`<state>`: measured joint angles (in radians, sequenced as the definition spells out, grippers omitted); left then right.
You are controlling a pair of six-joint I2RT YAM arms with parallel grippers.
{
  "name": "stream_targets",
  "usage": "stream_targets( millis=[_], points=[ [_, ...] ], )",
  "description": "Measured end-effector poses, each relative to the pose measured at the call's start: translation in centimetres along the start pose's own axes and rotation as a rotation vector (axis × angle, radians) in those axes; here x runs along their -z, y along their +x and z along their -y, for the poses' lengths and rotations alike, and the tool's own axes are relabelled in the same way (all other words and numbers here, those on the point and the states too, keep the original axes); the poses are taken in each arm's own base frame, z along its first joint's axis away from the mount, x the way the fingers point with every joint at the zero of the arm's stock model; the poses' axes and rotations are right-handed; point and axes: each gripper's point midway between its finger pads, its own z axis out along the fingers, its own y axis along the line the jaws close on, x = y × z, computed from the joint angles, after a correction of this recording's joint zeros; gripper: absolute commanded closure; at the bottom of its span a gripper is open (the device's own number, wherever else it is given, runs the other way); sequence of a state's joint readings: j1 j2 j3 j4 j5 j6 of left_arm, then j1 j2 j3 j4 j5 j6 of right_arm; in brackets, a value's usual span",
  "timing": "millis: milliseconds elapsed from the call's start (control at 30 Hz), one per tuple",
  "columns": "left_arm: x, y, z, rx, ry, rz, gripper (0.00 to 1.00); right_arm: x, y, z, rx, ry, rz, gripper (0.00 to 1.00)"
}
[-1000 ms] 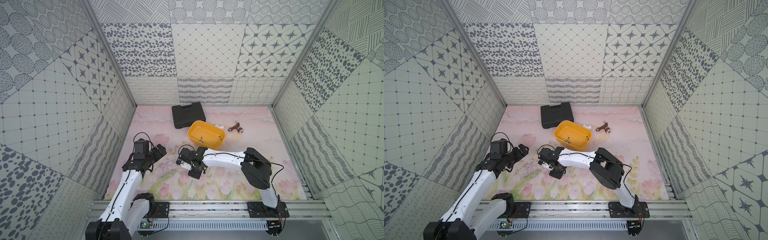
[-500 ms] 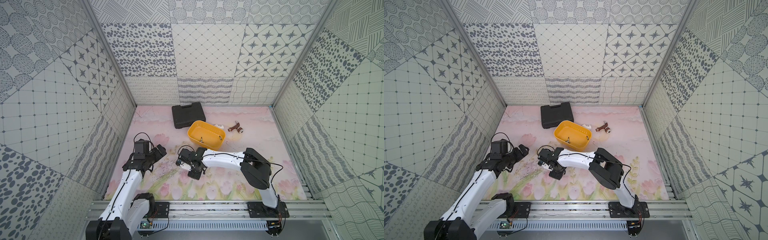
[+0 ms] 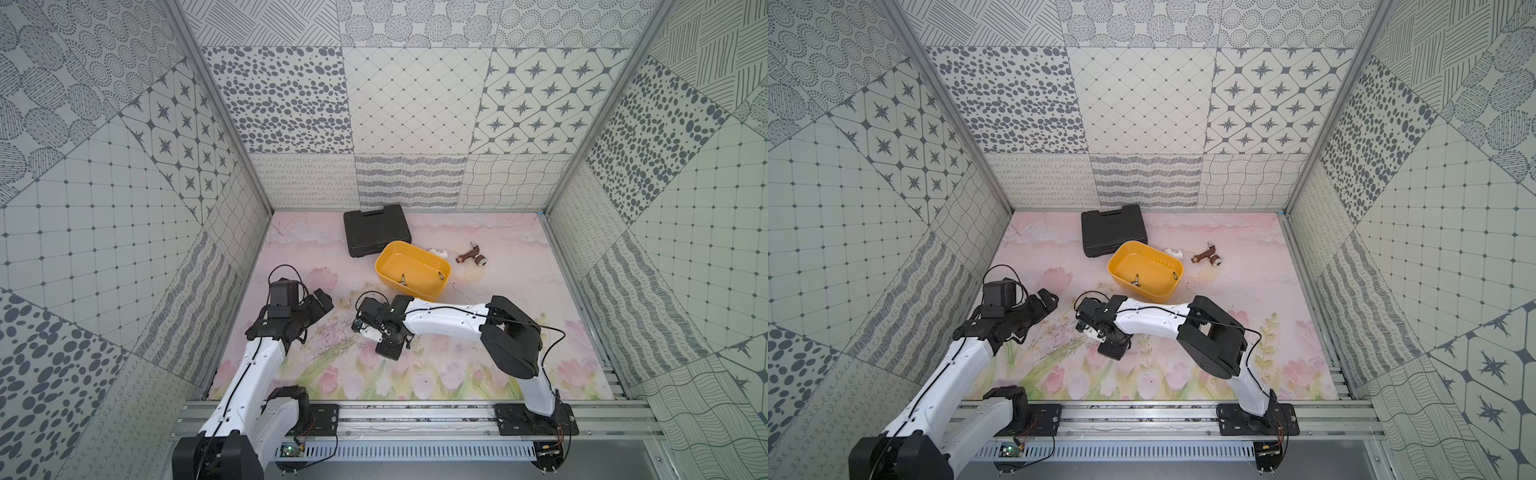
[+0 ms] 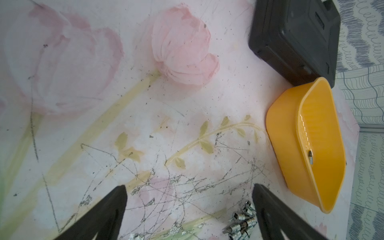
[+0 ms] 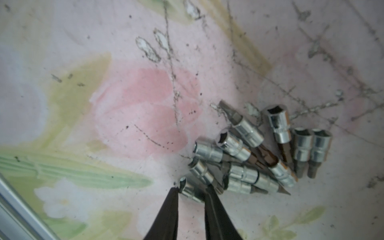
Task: Put the bit on the desktop into the storage box
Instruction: Pick up the screwdriver bit from the center of the board.
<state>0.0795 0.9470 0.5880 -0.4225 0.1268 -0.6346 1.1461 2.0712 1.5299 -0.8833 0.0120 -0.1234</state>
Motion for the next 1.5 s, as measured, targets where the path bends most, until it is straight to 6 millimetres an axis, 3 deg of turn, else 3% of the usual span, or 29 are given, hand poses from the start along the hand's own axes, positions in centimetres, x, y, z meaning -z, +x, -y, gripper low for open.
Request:
stream_targets(
  millis=[1500],
  points=[
    [-0.03,-0.15,0.09,-0.001,0.004,0.005,0.01,0.74,0.35,0.03,0.028,0.031,0.003,0.71]
  ],
)
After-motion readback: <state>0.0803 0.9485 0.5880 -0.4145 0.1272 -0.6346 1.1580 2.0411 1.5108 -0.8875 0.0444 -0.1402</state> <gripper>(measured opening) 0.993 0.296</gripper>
